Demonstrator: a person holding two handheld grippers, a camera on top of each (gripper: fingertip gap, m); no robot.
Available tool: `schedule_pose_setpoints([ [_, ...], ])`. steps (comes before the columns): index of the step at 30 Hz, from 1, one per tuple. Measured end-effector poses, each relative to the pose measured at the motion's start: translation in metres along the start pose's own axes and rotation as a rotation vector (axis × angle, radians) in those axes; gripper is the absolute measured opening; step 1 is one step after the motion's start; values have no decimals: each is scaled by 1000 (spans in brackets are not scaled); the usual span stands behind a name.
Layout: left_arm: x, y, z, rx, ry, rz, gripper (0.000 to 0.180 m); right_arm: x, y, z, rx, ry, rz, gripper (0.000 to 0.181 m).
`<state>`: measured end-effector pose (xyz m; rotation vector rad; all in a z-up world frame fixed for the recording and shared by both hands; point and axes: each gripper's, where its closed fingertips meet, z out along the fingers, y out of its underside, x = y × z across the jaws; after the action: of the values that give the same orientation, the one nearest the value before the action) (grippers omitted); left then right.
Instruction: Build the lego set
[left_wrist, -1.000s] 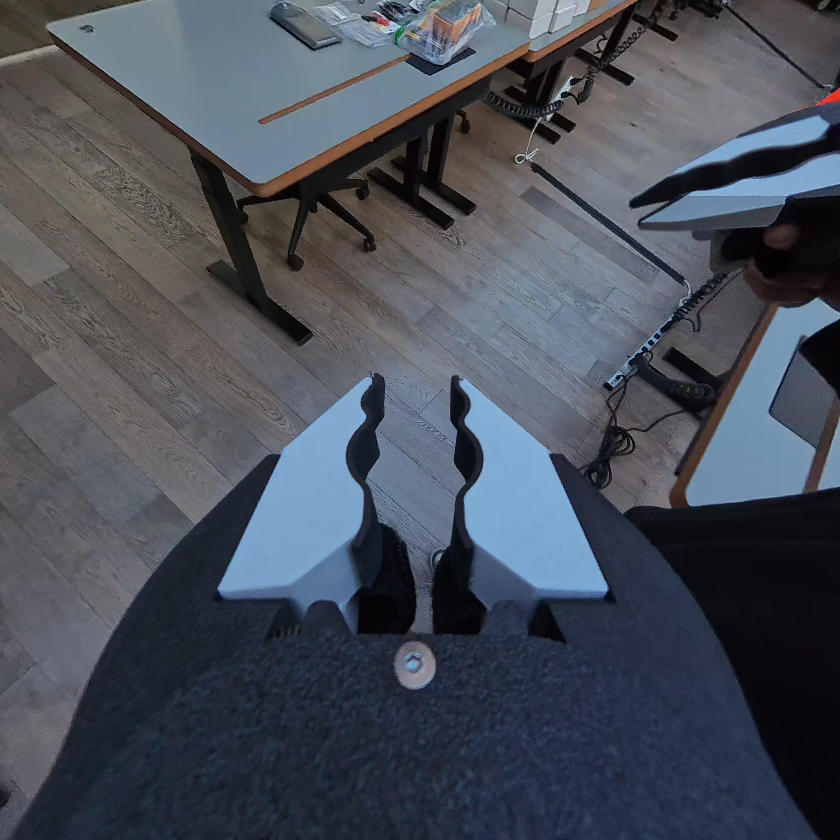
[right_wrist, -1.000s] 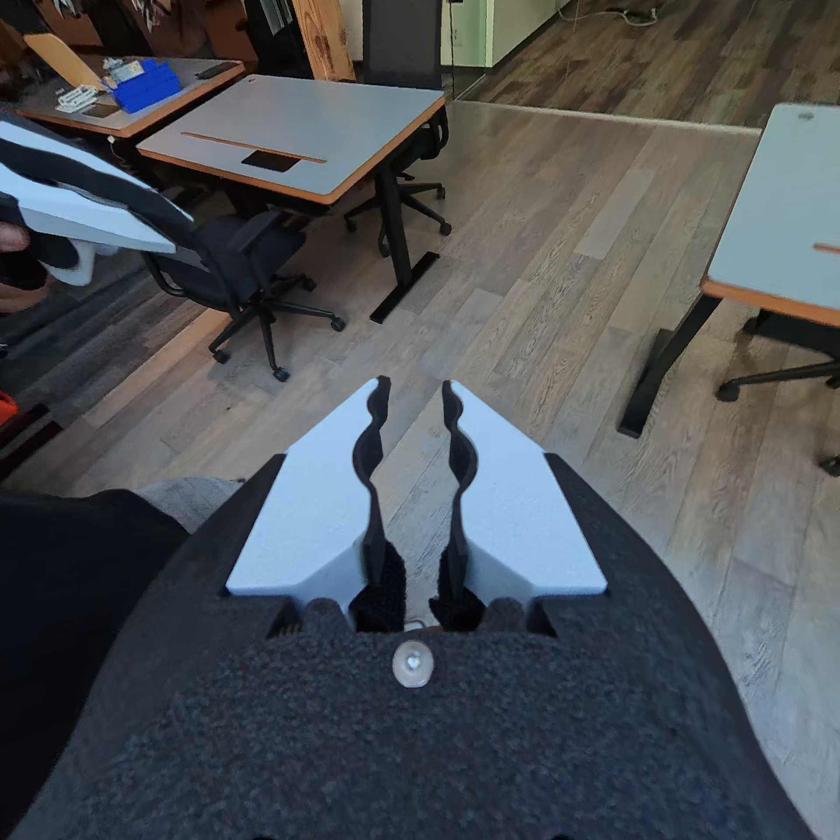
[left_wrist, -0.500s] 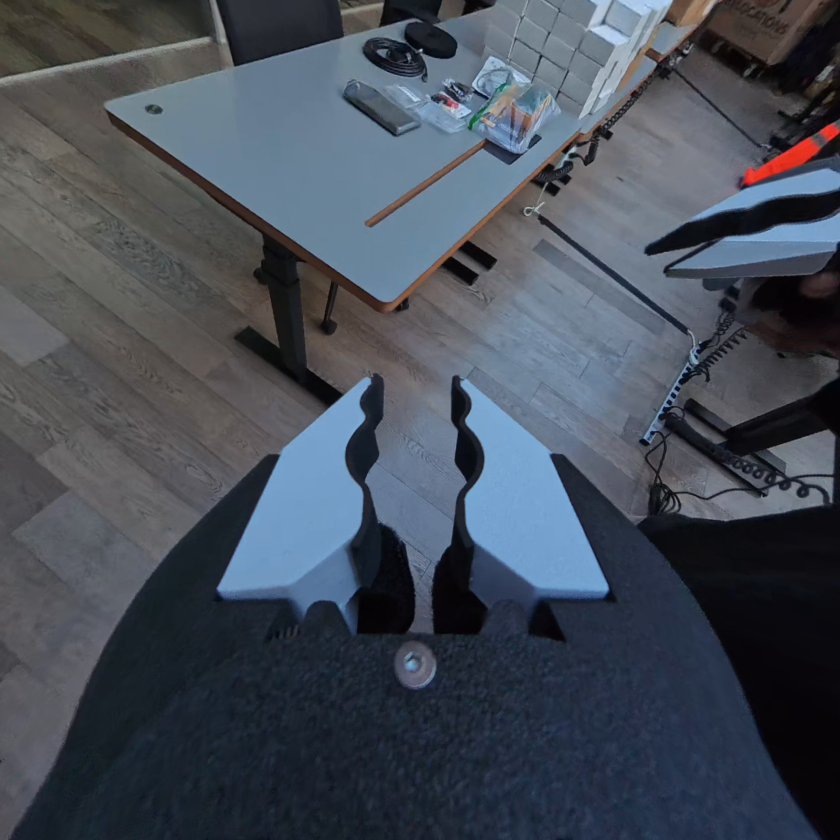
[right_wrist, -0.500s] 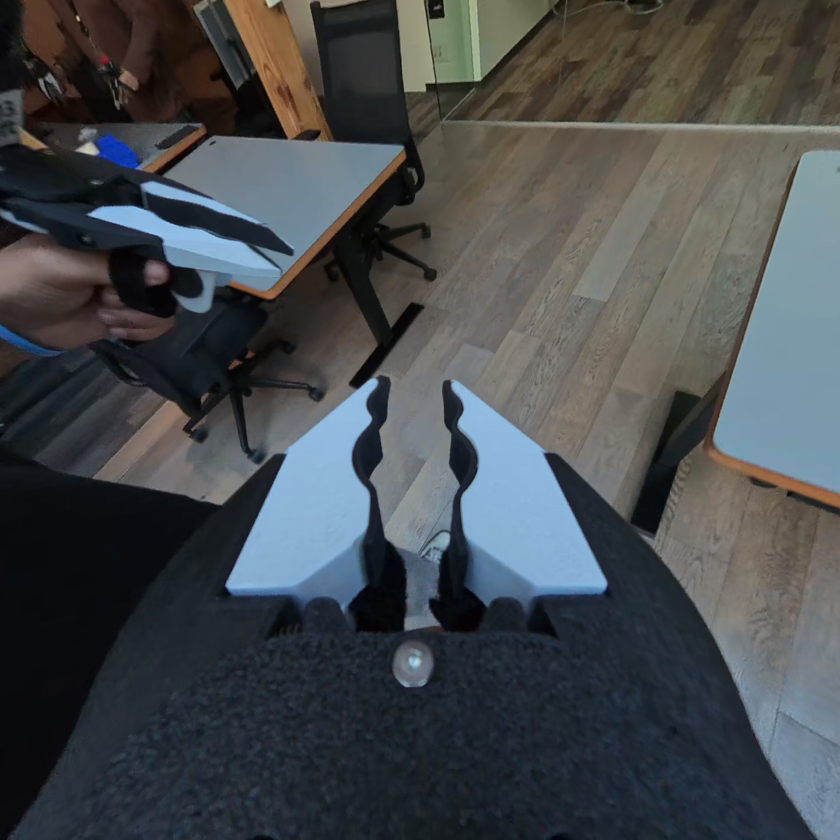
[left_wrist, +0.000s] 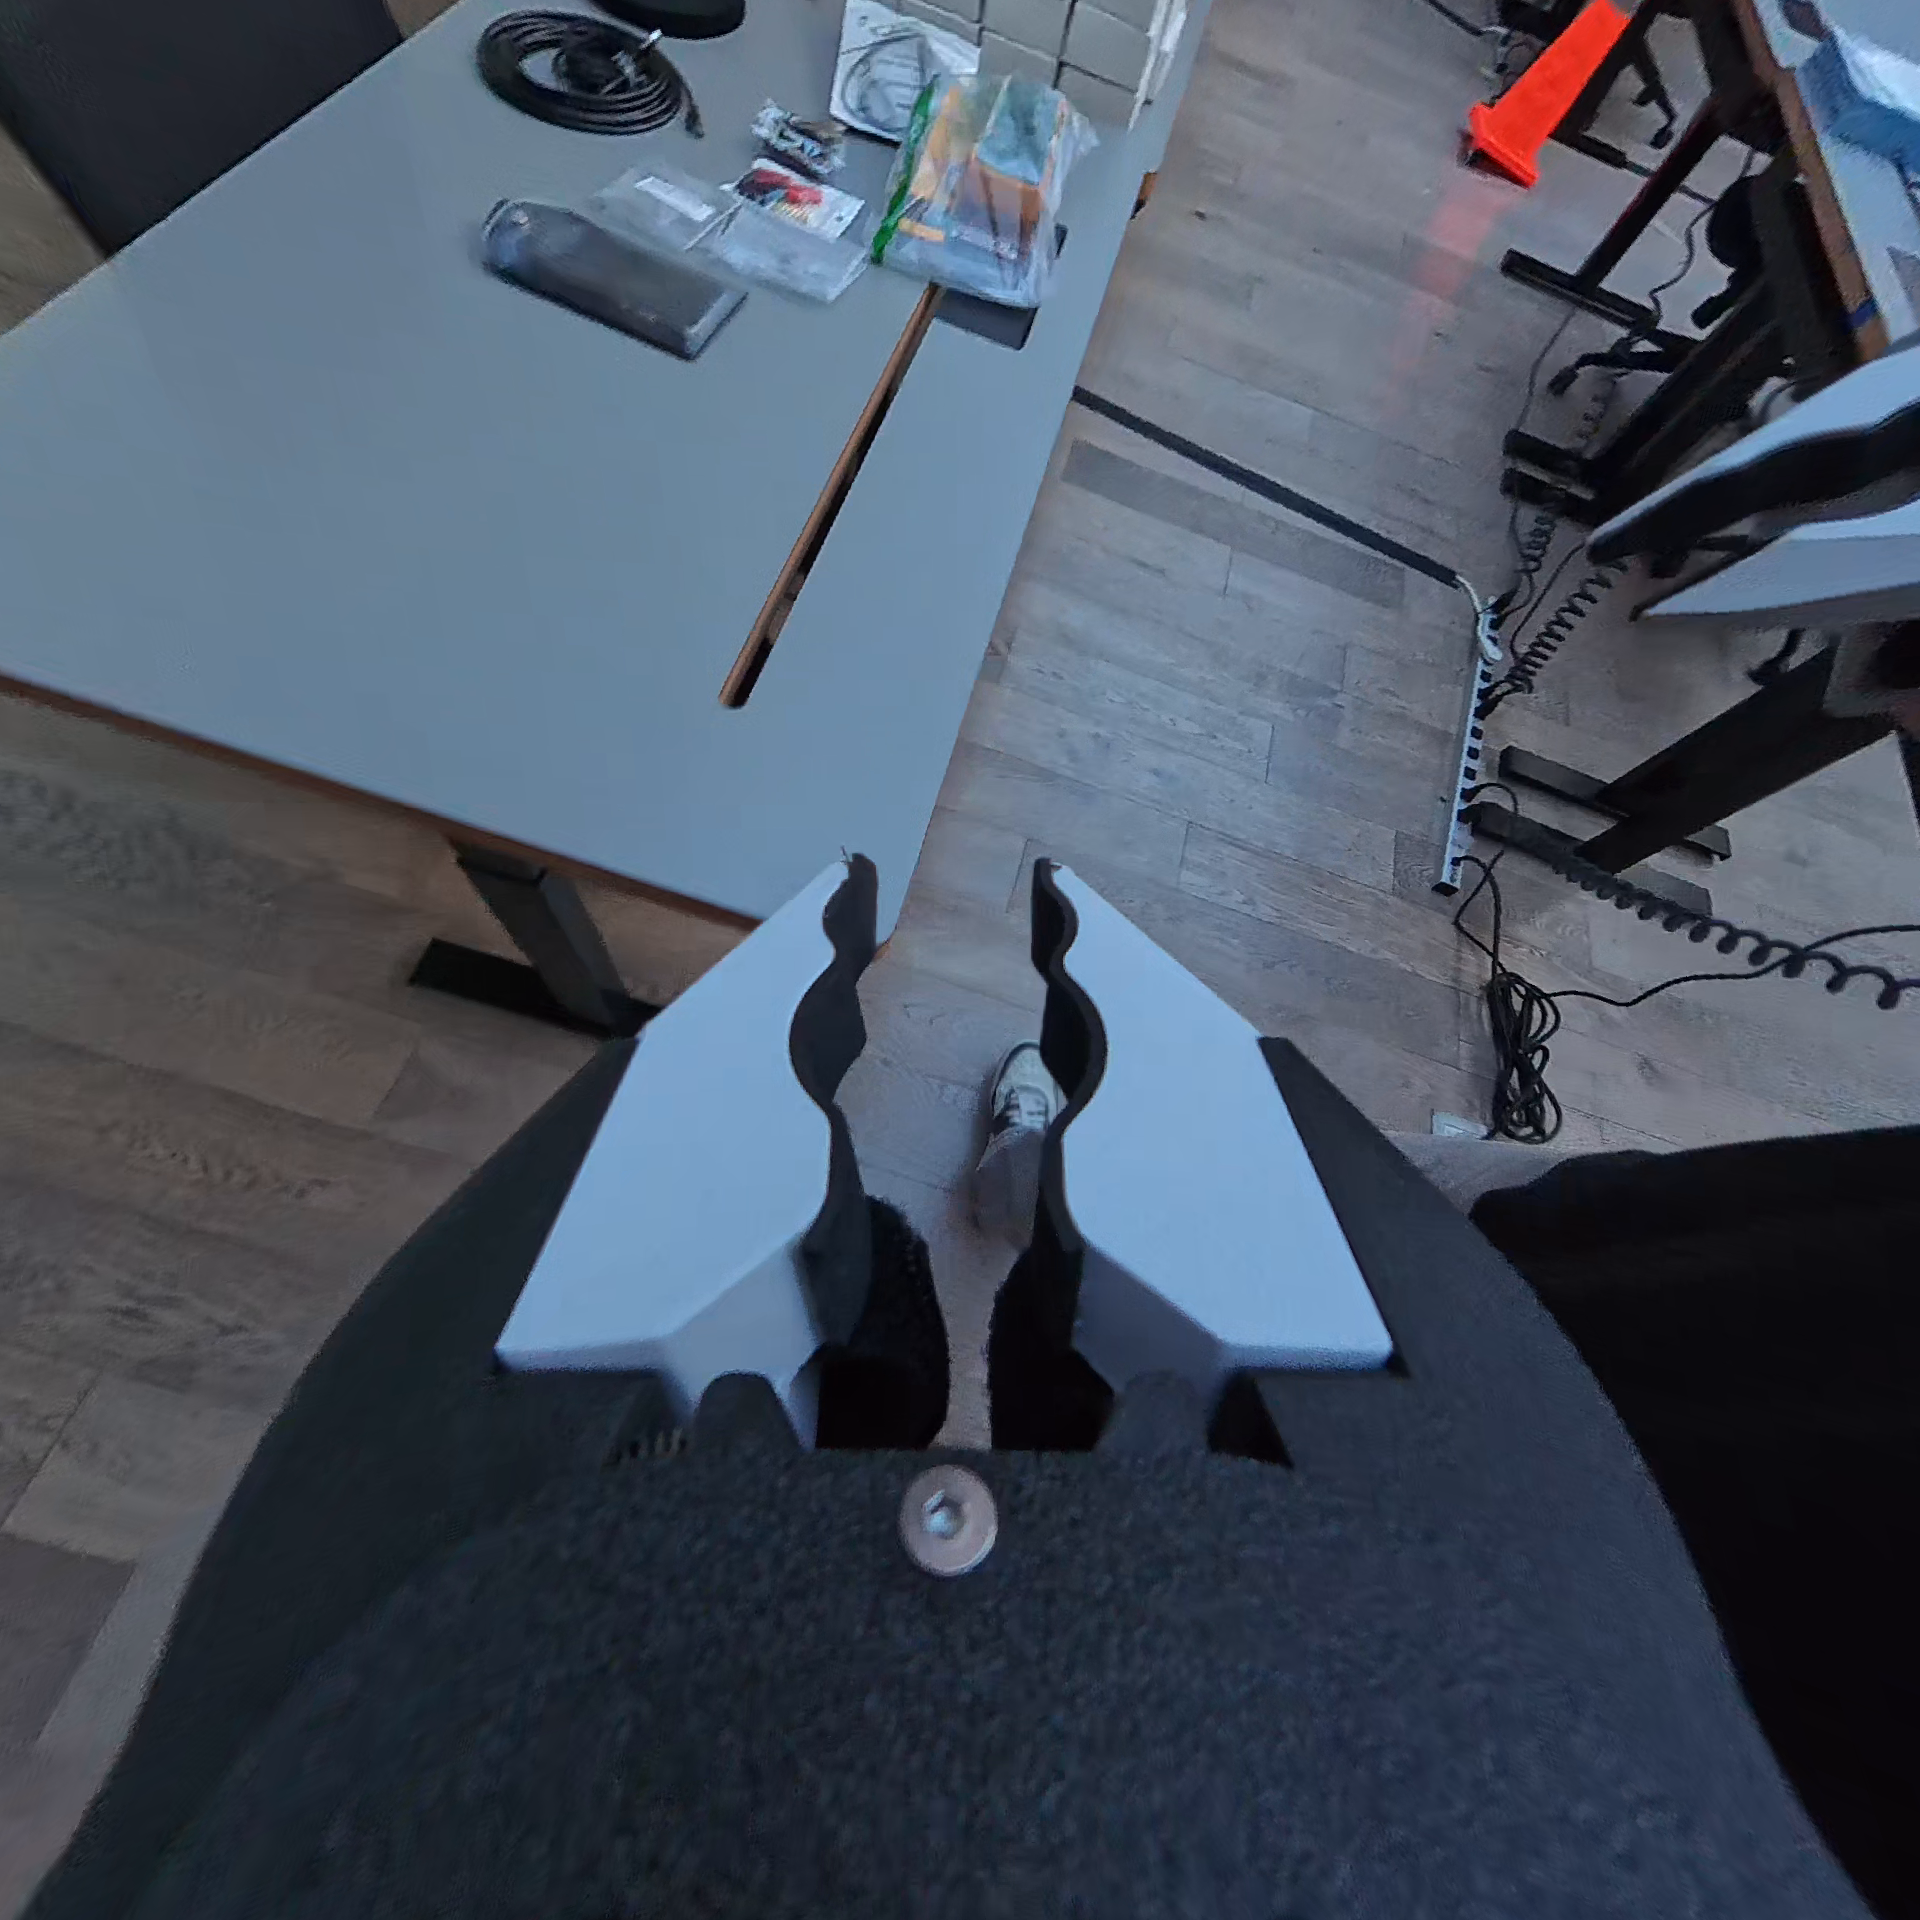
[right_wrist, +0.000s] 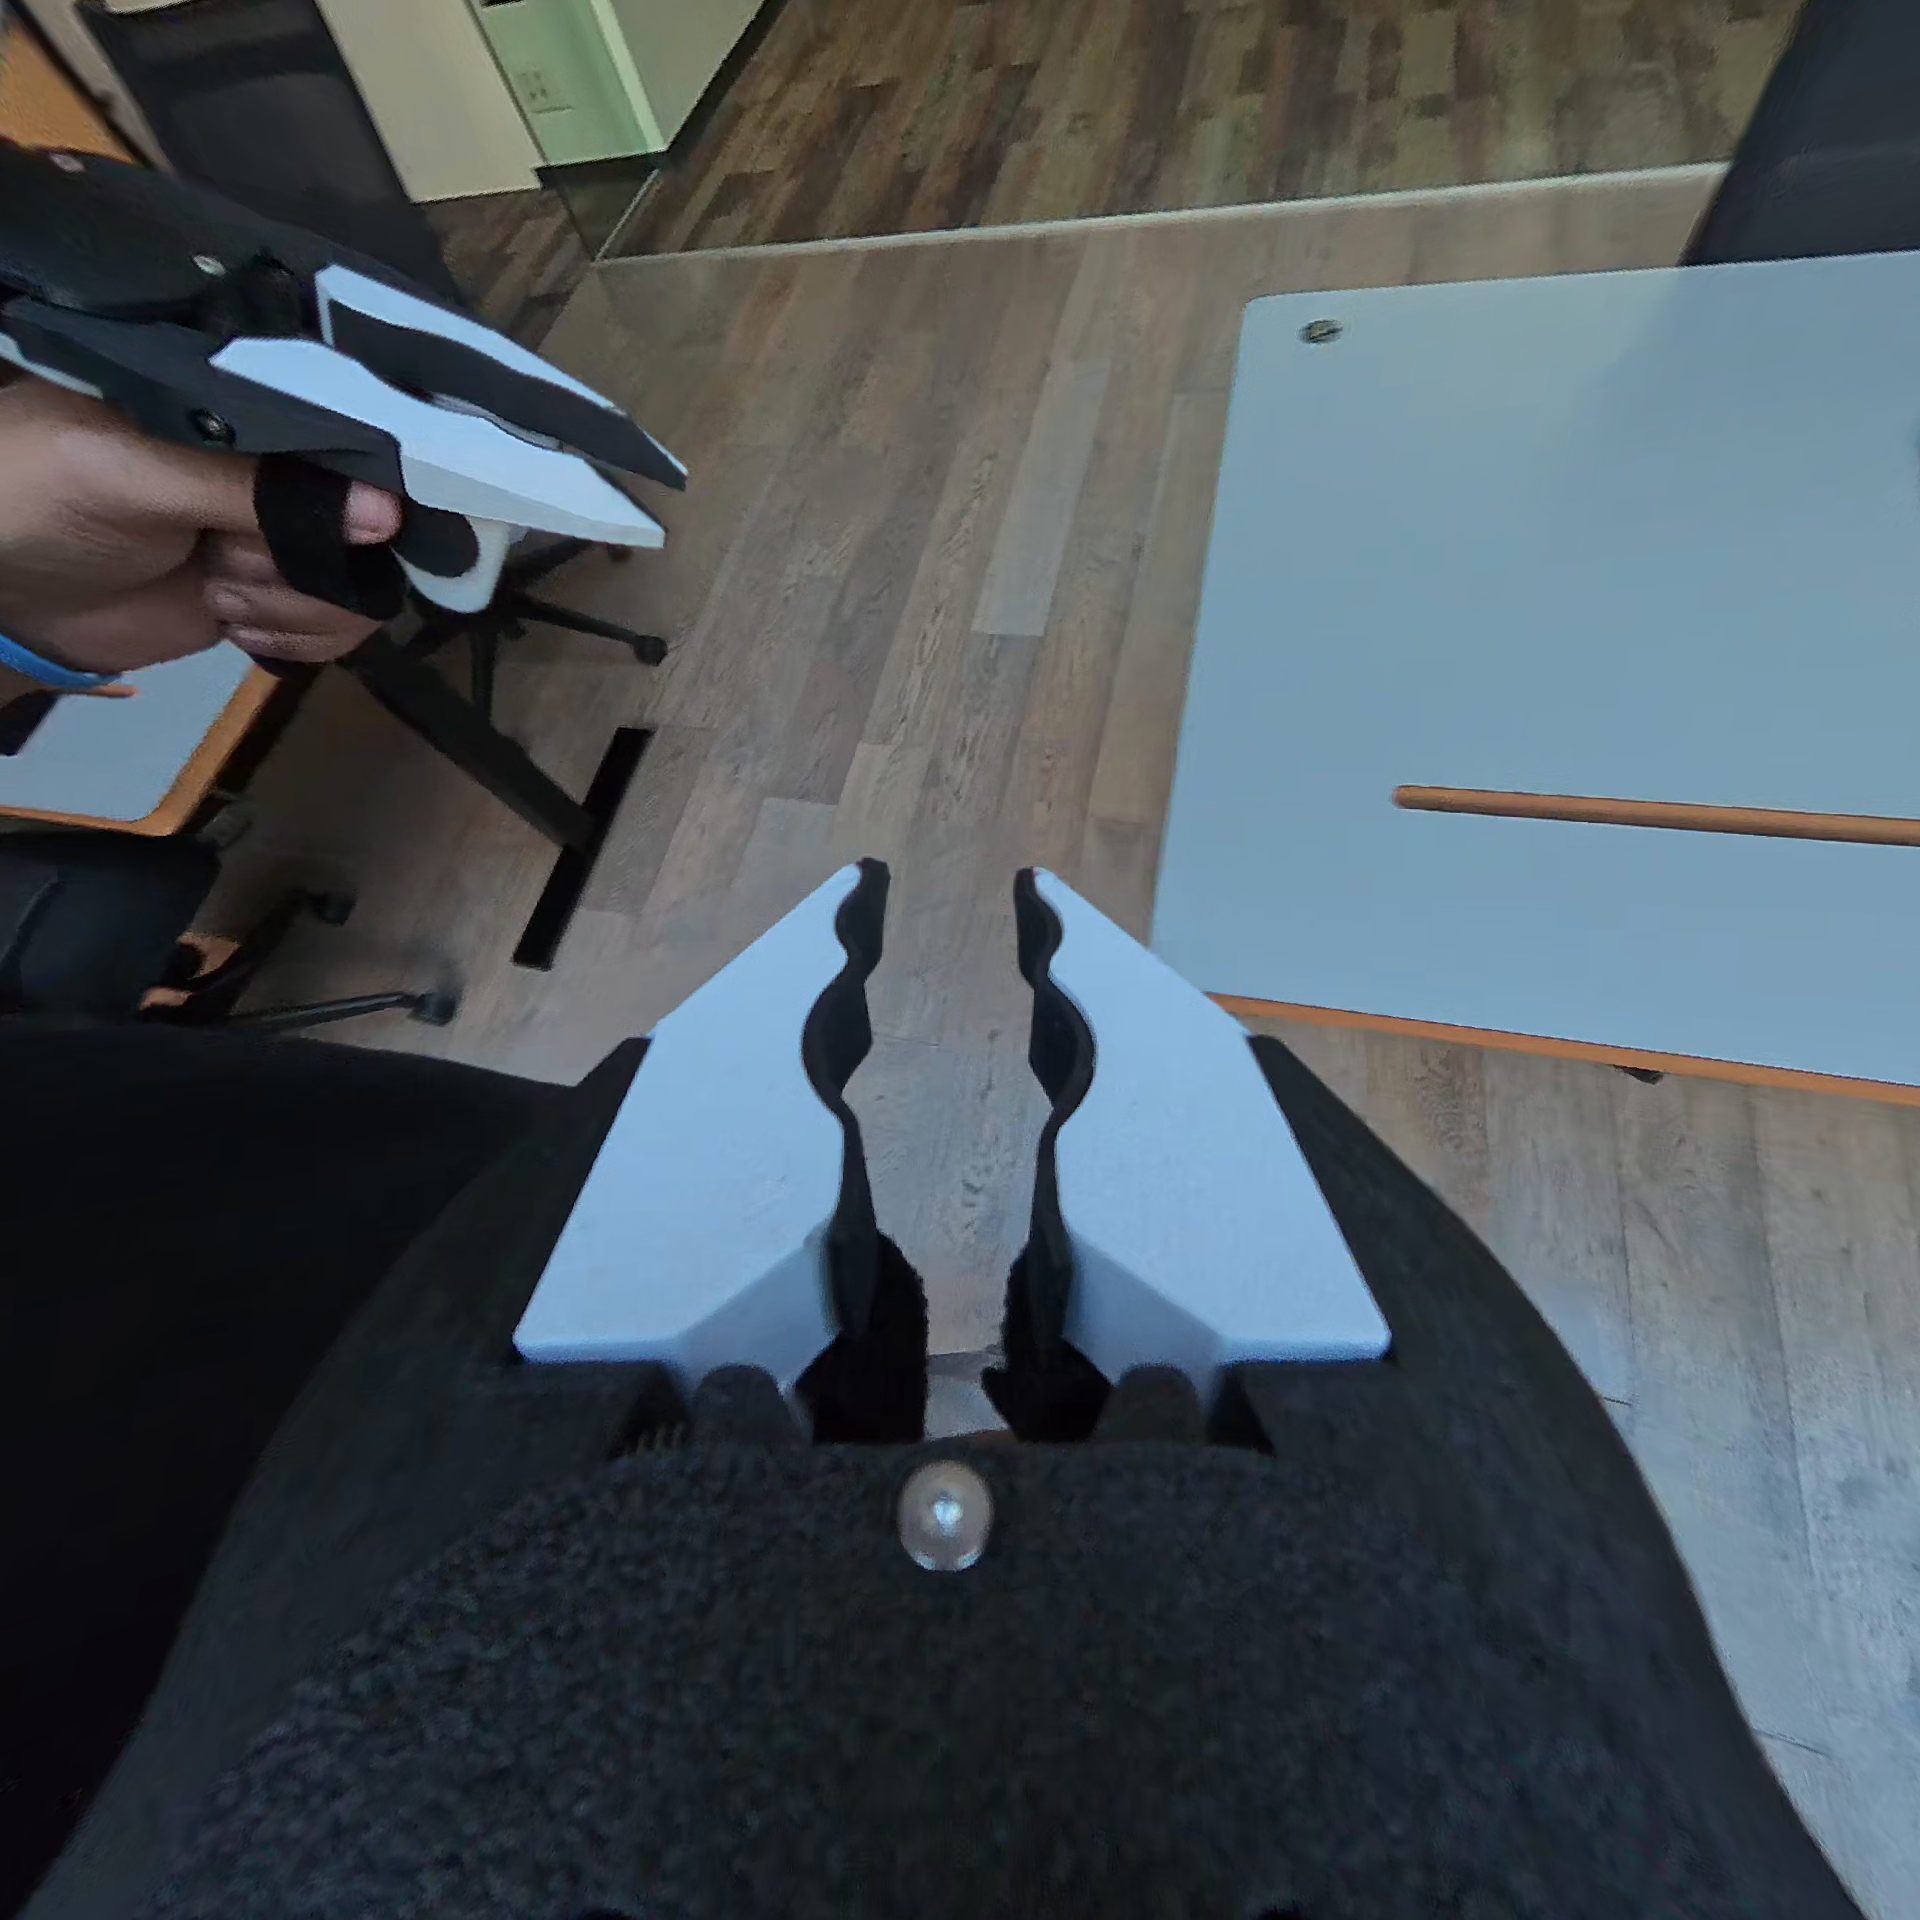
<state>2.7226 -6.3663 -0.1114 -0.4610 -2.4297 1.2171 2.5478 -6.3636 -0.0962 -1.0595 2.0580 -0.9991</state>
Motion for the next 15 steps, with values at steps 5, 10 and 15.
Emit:
schedule_pose_setpoints([
  [5,39,-75,122,-28,120,89,28,123,10,-25,29,124,61,25],
  [10,86,-155,238,-79,252,132,28,241,18,-87,57,251,121,25],
  [15,134,-214,343,-148,339,228,28,351,47,-150,33,412,189,25],
])
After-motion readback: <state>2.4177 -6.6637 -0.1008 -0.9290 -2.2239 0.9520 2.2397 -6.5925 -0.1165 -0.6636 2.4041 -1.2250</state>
